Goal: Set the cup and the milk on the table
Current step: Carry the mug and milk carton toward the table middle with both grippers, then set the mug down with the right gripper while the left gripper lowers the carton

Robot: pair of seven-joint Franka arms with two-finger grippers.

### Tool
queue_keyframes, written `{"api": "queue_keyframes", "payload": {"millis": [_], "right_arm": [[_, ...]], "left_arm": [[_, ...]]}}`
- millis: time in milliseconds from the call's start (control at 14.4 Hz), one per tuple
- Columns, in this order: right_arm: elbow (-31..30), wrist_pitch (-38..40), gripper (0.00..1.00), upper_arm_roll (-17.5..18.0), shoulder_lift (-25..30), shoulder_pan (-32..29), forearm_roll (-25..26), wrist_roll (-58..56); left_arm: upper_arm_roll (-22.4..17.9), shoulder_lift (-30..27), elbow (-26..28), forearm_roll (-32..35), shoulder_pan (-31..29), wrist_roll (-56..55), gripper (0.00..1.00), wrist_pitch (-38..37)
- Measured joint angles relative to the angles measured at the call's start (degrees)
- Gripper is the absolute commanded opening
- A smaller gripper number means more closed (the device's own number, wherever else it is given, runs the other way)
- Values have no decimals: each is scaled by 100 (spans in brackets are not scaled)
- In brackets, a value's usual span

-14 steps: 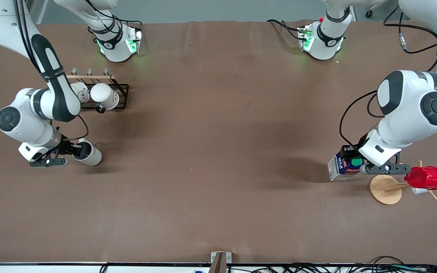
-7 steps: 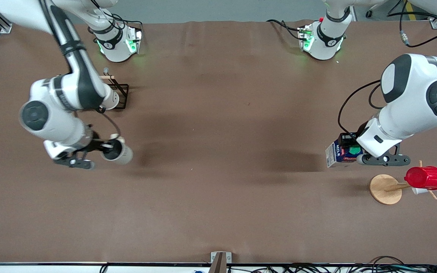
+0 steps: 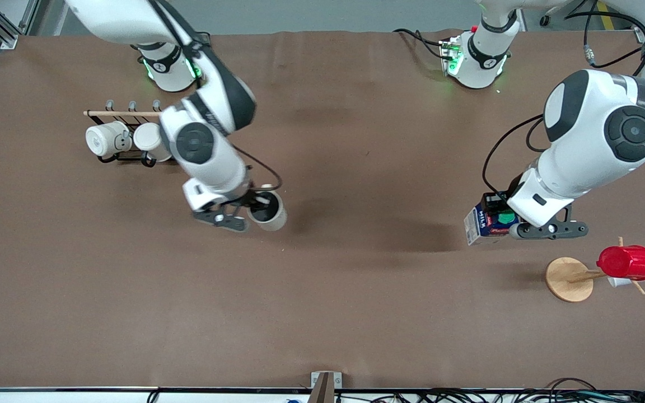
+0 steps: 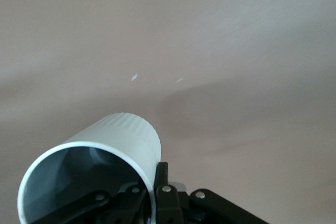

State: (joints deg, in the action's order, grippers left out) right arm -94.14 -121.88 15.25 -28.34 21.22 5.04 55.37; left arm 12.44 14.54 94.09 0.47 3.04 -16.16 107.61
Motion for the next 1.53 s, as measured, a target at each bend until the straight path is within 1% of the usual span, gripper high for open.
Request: {"api": "queue_keyframes", "payload": {"millis": [139, 278, 417, 486, 556, 625, 694, 764, 833, 1042, 1181, 1319, 1528], "right_arm": [[413, -38, 0, -4, -526, 394, 177, 542], [794, -84, 2, -11, -976, 693, 306, 844], [1014, -160, 2, -13, -1263, 908, 530, 1187], [1062, -248, 5, -13, -1365, 995, 596, 1316], [1078, -340, 18, -14, -1446, 1073, 644, 1403], [1083, -392, 35, -15, -1507, 1133, 659, 1445], [1093, -409, 57, -17, -1549, 1165, 664, 1478], [1099, -415, 89, -18, -1572, 1173, 667, 1488], [1104, -415, 100, -25, -1575, 1173, 693, 1488], [1194, -347, 100, -45, -1556, 1161, 810, 1495], [1319, 134, 100, -65, -1406, 1118, 859, 1508], [1429, 873, 100, -101, -917, 954, 895, 1525], [1430, 1772, 100, -127, 210, 282, 966, 1447]], "left_arm": [[54, 0, -2, 0, 2, -114, 38, -1], [145, 2, -2, -1, 6, -192, 38, -3], [320, 13, -1, -2, 13, -376, 38, -6], [419, 22, 0, -2, 18, -506, 38, -6], [509, 31, 0, -2, 24, -628, 38, -6], [580, 46, 0, -2, 34, -725, 38, -6], [640, 74, 0, -2, 40, -812, 38, -4], [699, 113, 0, -2, 42, -897, 38, 16], [754, 161, 0, -2, 43, -978, 38, 70], [940, 353, 0, -2, 46, -1196, 38, 346], [1101, 515, 1, -2, 48, -1325, 38, 515], [1277, 697, 2, -2, 51, -1334, 38, 683], [1446, 963, -1, -2, 185, -1334, 38, 887]]}}
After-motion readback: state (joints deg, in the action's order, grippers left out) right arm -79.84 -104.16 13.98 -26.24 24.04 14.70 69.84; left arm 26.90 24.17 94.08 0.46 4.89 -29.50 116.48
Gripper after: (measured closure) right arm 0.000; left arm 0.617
